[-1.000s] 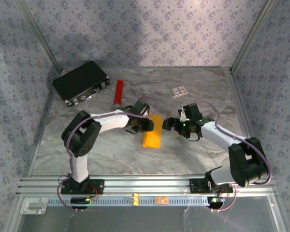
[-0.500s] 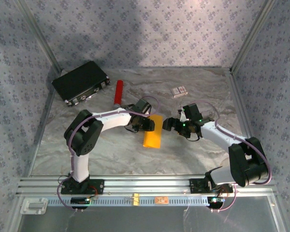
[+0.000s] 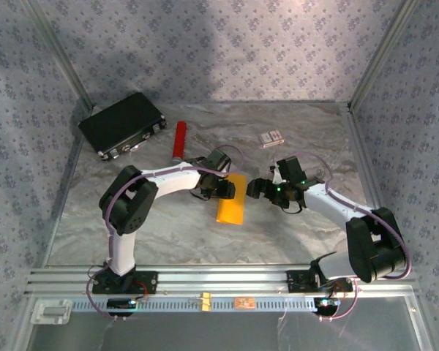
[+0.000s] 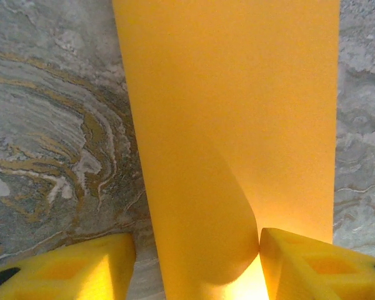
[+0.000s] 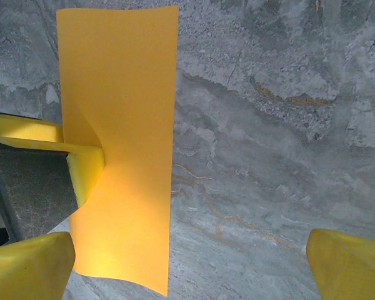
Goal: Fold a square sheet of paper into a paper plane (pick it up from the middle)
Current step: First fold the square sheet of paper in half at the center of the table.
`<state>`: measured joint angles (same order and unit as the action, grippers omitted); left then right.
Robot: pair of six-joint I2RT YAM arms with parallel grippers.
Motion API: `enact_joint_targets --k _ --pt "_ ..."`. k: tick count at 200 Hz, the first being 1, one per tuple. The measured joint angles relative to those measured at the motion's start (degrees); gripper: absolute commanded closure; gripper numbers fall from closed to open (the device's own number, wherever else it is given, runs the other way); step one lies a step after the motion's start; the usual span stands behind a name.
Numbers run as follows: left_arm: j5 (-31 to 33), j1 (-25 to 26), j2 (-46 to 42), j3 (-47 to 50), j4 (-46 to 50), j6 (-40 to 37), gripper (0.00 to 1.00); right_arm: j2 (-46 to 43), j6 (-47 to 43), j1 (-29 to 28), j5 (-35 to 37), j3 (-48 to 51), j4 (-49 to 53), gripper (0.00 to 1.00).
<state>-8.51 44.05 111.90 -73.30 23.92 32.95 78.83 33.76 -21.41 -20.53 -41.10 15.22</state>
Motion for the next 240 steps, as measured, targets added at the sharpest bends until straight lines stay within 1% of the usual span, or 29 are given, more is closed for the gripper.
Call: enact_joint_targets --k 64,83,98,113,129,170,205,218,240 --pt "0.46 0.22 0.09 -0.17 0.33 -0.59 0.43 0.00 -0.15 0.00 0.20 -0.09 0.39 0.03" --pt "0.46 0.22 0.09 -0.17 0.33 -0.57 0.43 0.00 -0.15 0.00 0.20 -0.09 0.44 0.04" --pt "0.46 0.22 0.09 -0.17 0.33 -0.57 0.43 0.00 -0.15 0.00 0.17 -0.09 0.42 0.09" --pt "0.46 0.22 0.11 -0.17 0.33 -0.55 0.43 0.00 -0.42 -0.02 0.11 -0.09 0.37 0.16" --pt "0.46 0.22 0.13 -0.17 0.33 -0.55 0.43 0.15 -0.02 -0.02 -0.50 -0.09 -0.13 0.29" --pt "0.46 0.22 0.20 -0.17 0.33 -0.55 0.43 2.67 2.82 -1.49 -2.91 0.33 -5.09 0.68" --pt "0.46 0.22 0.20 -0.17 0.31 -0.55 0.43 6.93 5.95 -4.70 -4.79 0.61 -11.04 0.94" --pt "0.46 0.22 0.20 -0.17 0.31 -0.55 0.43 8.74 7.13 -5.88 -4.90 0.68 -12.85 0.99" --pt "0.46 0.22 0.20 -0.17 0.31 -0.55 0.43 11.67 8.61 -6.99 -5.01 0.68 -15.72 1.00"
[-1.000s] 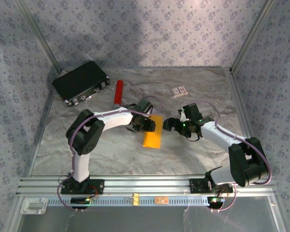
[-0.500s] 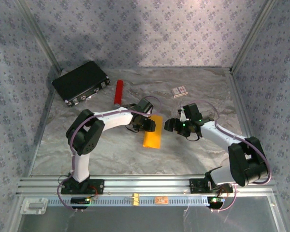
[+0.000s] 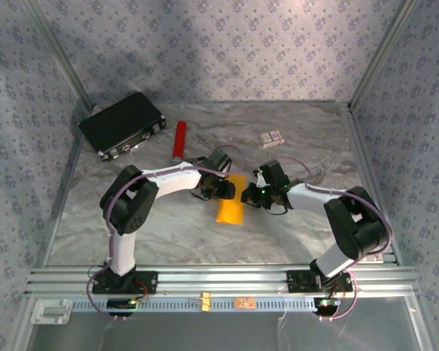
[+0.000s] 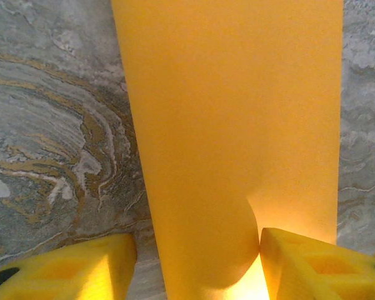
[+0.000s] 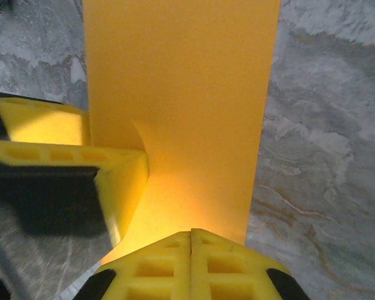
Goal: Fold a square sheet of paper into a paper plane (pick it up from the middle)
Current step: First fold the square sheet of paper in half at the center of the table, then hold the square sheet of paper at the center of the table.
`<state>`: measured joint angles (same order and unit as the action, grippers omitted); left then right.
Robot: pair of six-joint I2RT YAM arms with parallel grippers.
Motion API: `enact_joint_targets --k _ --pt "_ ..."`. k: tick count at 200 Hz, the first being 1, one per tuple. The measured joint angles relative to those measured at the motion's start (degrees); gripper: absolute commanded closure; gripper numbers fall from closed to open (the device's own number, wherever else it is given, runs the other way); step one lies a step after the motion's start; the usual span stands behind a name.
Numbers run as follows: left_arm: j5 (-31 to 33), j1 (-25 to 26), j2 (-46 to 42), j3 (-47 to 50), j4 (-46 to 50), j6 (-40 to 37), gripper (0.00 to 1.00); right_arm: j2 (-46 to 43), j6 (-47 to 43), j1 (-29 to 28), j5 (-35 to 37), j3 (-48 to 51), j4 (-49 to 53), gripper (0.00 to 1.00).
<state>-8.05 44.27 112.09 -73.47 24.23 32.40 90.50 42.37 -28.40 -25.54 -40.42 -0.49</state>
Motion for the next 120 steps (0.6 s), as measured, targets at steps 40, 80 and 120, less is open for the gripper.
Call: enact_joint_targets --k 40,80,120 --pt "0.00 0.00 0.00 0.00 0.00 0.00 0.43 3.17 1.01 -0.33 -0.63 -0.48 -2.10 1.00" --pt "0.00 0.00 0.00 0.02 -0.02 0.00 0.43 5.11 1.40 -1.16 -1.27 -1.64 -3.08 0.99" --pt "0.00 0.00 0.09 0.02 -0.07 0.00 0.43 6.73 1.33 -1.14 -1.60 -1.75 -3.63 0.99"
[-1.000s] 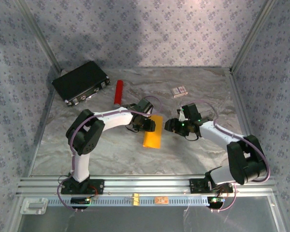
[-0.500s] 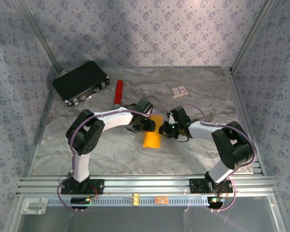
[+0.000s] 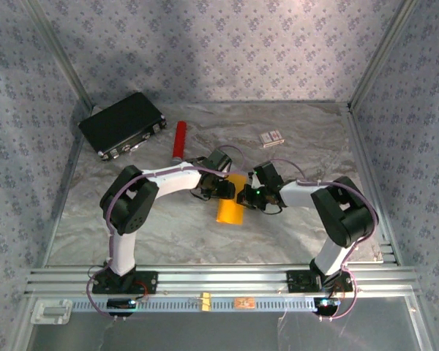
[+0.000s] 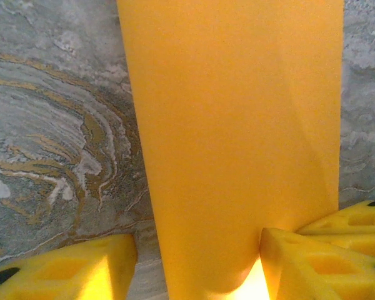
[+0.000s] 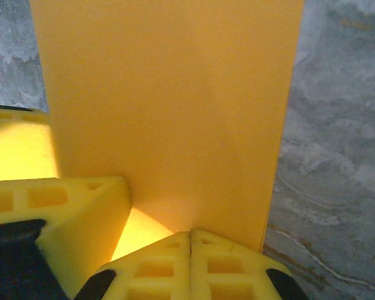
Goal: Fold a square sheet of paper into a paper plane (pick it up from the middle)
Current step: Hold the square sheet of paper at the center of the table.
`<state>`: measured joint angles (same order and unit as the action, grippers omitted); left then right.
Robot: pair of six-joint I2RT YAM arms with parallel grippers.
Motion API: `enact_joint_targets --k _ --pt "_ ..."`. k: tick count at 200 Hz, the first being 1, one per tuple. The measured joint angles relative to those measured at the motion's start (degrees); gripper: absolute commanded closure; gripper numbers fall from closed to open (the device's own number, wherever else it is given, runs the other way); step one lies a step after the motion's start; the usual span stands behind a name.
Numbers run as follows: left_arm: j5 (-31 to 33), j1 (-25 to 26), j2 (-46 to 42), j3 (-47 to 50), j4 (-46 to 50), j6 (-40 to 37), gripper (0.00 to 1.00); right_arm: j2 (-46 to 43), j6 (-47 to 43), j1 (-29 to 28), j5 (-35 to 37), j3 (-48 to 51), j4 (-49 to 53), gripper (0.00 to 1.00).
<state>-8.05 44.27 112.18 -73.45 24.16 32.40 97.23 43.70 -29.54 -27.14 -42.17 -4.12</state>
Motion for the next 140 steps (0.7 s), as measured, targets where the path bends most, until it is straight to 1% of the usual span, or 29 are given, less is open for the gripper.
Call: enact_joint_targets --k 42,80,100,118,132,140 --pt "-0.04 0.00 0.00 0.00 -0.11 0.46 0.42 0.02 -3.34 0.94 -0.22 -0.09 1.11 1.00" --pt "-0.98 0.00 -0.79 0.02 -0.46 2.29 0.36 1.31 -11.58 5.20 -4.31 -2.40 6.23 1.00" --pt "-1.53 0.00 -1.55 0.13 -2.84 3.50 0.32 2.71 -16.00 6.84 -6.62 -4.33 9.33 1.00" --pt "-2.12 -0.17 -3.45 0.48 -4.76 4.74 0.31 3.87 -19.23 7.58 -7.91 -6.14 12.07 1.00" --pt "-3.52 -0.59 -5.79 1.44 -7.02 5.86 0.36 4.52 -21.00 7.89 -8.46 -7.19 13.73 1.00" --pt "-4.72 -0.92 -7.13 2.27 -8.68 6.40 0.44 4.76 -21.77 8.00 -8.70 -7.58 14.34 1.00"
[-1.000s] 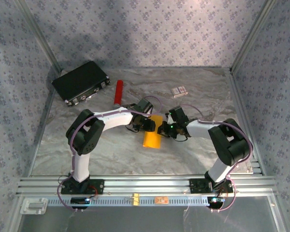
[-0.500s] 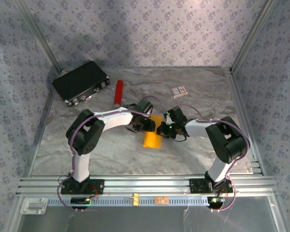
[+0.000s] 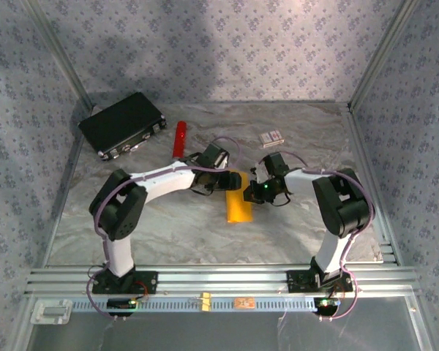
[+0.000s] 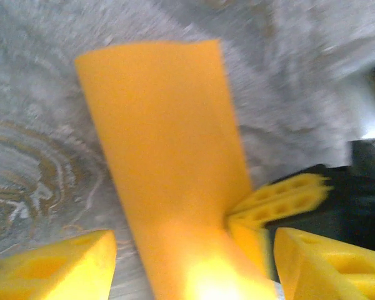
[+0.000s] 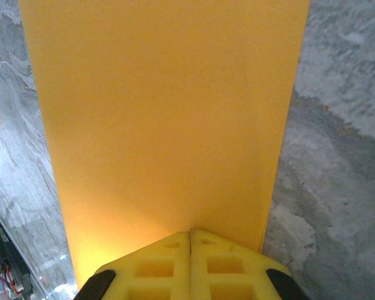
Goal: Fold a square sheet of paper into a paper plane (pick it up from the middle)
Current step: Hold the square sheet of paper at the center of the table, then first fold the square sheet of paper in half at the center of the table.
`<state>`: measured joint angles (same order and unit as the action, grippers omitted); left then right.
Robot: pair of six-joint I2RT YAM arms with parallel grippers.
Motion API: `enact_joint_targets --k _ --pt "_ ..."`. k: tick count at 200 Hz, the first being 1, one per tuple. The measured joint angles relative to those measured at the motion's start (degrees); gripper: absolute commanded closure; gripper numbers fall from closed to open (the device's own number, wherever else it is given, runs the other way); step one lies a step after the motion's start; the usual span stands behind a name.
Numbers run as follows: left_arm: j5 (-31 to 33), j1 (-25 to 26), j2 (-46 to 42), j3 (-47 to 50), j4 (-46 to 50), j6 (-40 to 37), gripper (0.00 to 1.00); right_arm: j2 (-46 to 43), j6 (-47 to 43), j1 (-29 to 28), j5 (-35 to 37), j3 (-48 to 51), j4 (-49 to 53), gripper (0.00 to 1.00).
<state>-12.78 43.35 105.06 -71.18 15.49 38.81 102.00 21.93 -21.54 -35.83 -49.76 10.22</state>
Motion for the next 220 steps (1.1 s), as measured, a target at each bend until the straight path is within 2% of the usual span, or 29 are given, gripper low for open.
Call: enact_joint_targets --k 21,43,67,121,220 --pt "-3.45 -1.07 -2.10 2.29 -5.55 1.97 0.69 0.31 -1.29 0.26 -0.26 -0.50 0.98 1.00" --pt "-7.50 -2.47 -2.29 5.99 -12.72 4.37 0.86 0.33 -1.75 0.42 -0.44 -0.55 1.22 1.00" --pt "-11.13 -3.65 -1.57 9.60 -18.43 6.88 1.00 0.33 -1.88 0.48 -0.46 -0.55 1.36 1.00" --pt "-16.90 -3.87 2.03 11.32 -28.20 10.47 1.00 0.33 -1.86 0.48 -0.44 -0.55 1.36 1.00" --pt "-19.17 -3.91 5.77 14.32 -32.30 10.97 1.00 0.33 -1.62 0.48 -0.42 -0.55 1.33 1.00"
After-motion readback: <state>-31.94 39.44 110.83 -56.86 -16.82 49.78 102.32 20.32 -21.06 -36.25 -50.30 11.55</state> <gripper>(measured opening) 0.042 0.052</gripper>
